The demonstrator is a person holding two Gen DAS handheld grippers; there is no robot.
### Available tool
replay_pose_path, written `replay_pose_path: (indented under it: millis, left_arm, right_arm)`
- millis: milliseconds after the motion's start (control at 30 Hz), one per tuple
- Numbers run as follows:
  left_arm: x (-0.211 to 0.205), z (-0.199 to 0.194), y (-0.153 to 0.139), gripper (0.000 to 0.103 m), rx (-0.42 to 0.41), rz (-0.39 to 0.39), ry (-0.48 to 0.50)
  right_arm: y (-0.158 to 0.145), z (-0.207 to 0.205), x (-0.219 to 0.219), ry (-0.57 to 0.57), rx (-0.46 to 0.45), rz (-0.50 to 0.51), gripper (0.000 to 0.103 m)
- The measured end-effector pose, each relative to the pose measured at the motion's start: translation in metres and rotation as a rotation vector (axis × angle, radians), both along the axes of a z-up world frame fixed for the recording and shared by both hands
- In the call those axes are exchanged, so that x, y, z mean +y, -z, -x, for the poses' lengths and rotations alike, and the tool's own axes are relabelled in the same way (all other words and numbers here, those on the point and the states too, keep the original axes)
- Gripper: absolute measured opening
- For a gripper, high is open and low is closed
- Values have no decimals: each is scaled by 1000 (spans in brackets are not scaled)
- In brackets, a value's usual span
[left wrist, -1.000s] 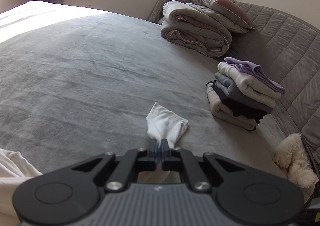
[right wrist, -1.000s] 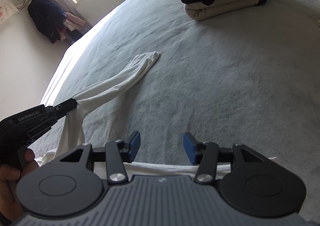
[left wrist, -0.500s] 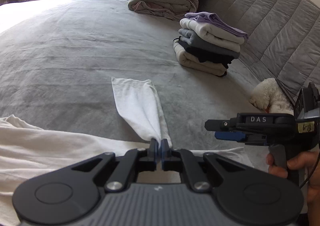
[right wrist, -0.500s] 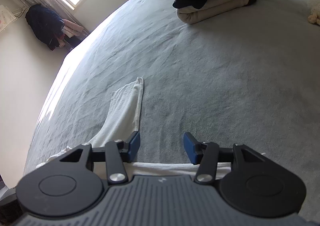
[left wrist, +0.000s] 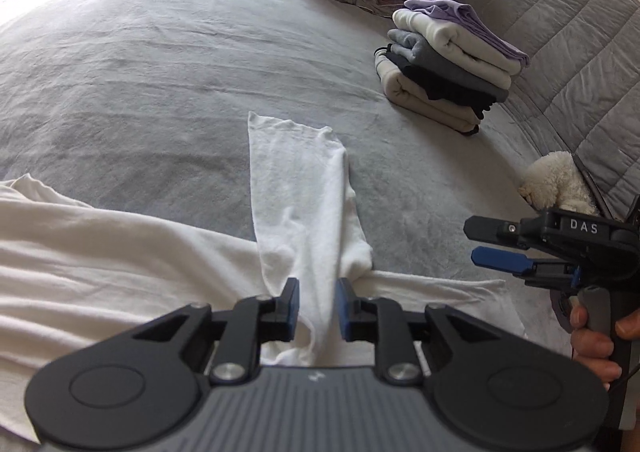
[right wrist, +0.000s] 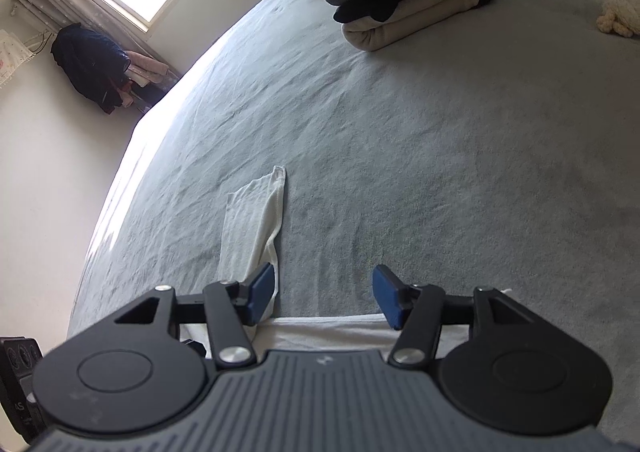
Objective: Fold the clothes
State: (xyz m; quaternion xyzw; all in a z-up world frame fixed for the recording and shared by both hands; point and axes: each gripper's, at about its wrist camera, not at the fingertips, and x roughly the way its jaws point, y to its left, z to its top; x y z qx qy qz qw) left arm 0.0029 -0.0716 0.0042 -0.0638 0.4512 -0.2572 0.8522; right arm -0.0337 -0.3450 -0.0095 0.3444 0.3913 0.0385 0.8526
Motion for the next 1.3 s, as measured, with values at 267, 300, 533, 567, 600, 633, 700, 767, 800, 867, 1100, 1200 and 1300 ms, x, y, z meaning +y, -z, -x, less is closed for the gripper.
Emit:
replay_pose_path:
  millis: [267,300,533,567,600,633,700,767,800,867,1100,1200,1300]
  left_arm:
    - [-10,-39,14,41,3,-29,-133]
    - [-11,-44,18,41,9,-35,-146]
    - [-25,-68,31,39,-21,-61,-199]
    - [-28,-70,32,38,-27,-63,-200]
    - [-31,-72,32,37,-32,-69,-200]
    - [-33,-74,33,30,-39,-78,-200]
    - [-36,-76,32,10,-50,-79,-203]
    - [-34,-76,28,2,-55,-41,-214]
    - [-34,-75,26,2,-58,-22,-220]
    - [-34,-71,18,2,-87,2,-216]
    - [-47,-45,-19,2,-173,49,-127]
    - [-53,-32,-30,2,-187,63,-81]
    - [-60,-16,-36,2,-197,72,-28]
  right_arm:
    - [4,-4,-1,-1,16,-28,59]
    - [4,-4,0,-6,17,-30,60]
    - [5,-9,-1,-20,18,-28,60]
    - [5,-9,-2,-19,20,-28,60]
    - [6,-10,-3,-17,25,-30,60]
    - [7,-11,-4,-14,29,-32,60]
    - [9,-12,-7,-7,35,-37,60]
    - [10,-13,-10,1,37,-41,60]
    - [10,-13,-12,5,39,-43,60]
    - [11,-13,-14,11,41,-46,60]
    - [8,-8,-17,9,38,-53,60]
    - [6,-3,-19,8,28,-53,60]
    - [3,3,-23,14,19,-55,60]
